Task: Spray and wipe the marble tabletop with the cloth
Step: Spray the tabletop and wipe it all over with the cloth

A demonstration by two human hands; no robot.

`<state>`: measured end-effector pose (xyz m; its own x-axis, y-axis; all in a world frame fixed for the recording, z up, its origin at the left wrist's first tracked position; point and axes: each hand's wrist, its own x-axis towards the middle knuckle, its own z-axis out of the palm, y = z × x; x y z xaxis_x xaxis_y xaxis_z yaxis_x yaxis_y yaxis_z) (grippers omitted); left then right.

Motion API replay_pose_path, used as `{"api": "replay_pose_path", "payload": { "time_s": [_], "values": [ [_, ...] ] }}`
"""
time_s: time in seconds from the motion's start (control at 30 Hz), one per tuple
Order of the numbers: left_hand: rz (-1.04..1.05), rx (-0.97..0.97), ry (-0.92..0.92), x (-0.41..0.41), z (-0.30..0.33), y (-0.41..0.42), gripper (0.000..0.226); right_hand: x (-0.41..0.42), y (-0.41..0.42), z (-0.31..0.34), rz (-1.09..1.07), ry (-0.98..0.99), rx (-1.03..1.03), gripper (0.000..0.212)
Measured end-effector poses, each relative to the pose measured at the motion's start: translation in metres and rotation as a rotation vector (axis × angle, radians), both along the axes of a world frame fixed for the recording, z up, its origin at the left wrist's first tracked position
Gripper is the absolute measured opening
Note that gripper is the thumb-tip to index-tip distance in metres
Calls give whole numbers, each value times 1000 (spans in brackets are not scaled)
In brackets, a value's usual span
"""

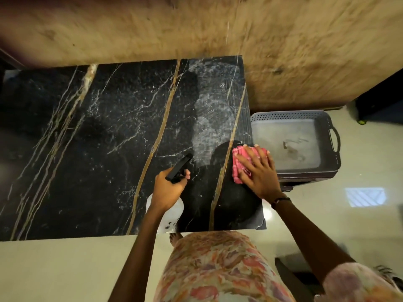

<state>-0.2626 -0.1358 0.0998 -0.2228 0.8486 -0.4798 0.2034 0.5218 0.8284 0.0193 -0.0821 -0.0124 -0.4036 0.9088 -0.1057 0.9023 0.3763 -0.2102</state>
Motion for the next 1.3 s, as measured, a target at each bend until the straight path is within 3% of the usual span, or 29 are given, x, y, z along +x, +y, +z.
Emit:
{"api": "replay_pose_path", "payload": {
  "time_s": [0.17,0.37,0.5,0.67,0.83,1.0,1.13,1.2,1.3],
  "values": [
    [47,21,-3,2,0,15,29,-48,72,15,-139,19,-19,58],
    [87,28,23,5,-2,26,23,-112,45,5,195,37,21,57],
    [100,0,34,5,-4,35,13,-71,12,-5,394,46,5,58],
    [115,3,14,3,-5,55,19,-15,62,3,160,1,14,56],
    [87,2,-17,-1,-1,71,19,-77,117,13,-57,26,-16,58],
    [70,-13,-4,-15,-2,96,28,-151,103,8,151,43,36,56],
    [71,-24,21,-25,-7,114,33,-130,64,0,369,36,-9,56],
    [55,-10,17,-29,-7,125,26,-95,61,-1,345,20,3,58],
    [37,-2,15,-32,-8,142,22,-44,85,2,131,20,11,61]
  ]
}}
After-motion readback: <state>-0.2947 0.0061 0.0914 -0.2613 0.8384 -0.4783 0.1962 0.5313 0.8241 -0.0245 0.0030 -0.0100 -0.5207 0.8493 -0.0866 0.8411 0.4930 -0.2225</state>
